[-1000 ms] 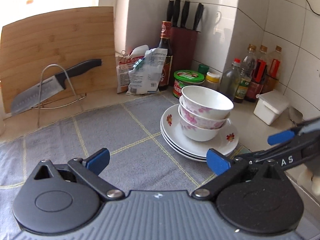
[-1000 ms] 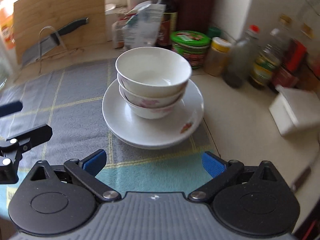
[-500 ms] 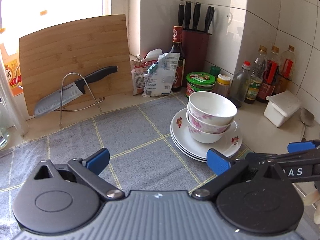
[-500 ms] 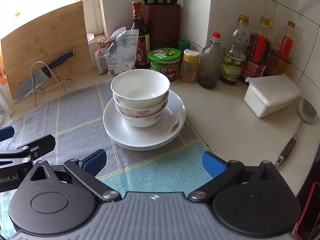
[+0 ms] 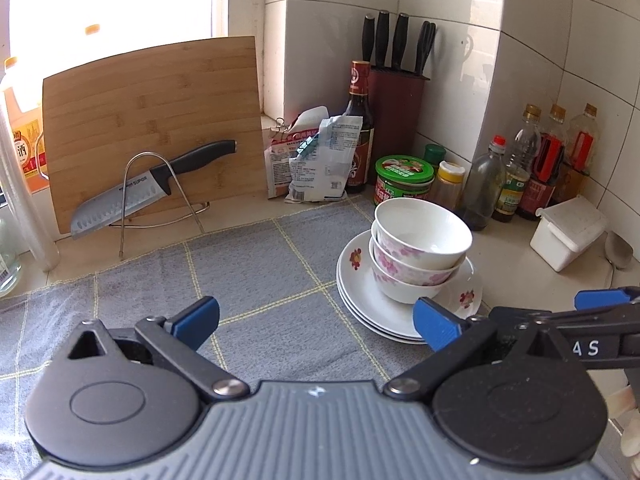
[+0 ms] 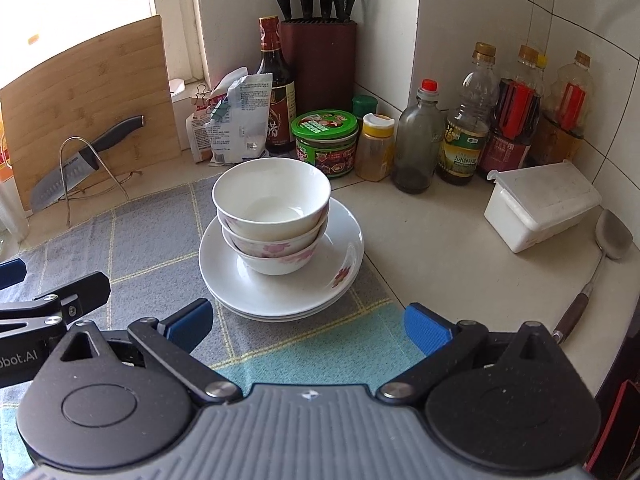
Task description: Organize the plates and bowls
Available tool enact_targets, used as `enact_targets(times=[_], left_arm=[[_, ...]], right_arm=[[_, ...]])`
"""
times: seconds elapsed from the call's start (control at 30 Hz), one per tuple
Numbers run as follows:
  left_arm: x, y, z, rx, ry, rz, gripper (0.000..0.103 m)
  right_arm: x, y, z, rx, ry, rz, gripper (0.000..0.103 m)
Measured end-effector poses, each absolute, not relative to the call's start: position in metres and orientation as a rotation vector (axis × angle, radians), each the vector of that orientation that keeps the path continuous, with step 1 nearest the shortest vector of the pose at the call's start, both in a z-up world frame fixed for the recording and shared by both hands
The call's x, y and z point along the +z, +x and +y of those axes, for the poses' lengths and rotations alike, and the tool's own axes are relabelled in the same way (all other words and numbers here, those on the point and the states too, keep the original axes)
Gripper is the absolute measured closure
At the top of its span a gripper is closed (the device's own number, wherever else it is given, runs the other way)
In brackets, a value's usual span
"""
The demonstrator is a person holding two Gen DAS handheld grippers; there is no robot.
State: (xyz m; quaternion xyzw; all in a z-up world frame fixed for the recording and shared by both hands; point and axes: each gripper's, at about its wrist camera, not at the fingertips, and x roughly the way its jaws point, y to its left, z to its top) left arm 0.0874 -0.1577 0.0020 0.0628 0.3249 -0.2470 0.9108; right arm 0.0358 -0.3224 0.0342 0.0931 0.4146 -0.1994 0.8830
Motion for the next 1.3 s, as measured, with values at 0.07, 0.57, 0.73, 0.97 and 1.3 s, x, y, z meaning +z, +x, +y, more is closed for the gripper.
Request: enact_targets(times=[0.07,0.57,0.73,0.97,1.3], left_arm=[[0.002,0.088,-0.159,-0.511,0.129,0.671,0.001],[0.004,0.086,-0.169,-0.516,0.121,0.671,0.001],[0.004,0.086,-0.17,-0.518,0.12,0.672,0.001],[0.003,0.084,-0.173,-0.514,0.12,0.673,0.001],[0.004,0.084,-0.174,-0.511,0.12,0.675,0.001]], right_arm=[[0.034,0.036,-0.324,-0.417,0.194,0.862,0.0],[0.036,0.034,-0.331,-0.432,0.196,0.859,0.0],[0.036,0.033,-0.333,-0.435,0.195,0.864,0.0],[0.036,0.033,-0.335,-0.44,0.184,0.865,0.0],[0.037,0.032,-0.336,-0.441,0.18,0.867,0.0]])
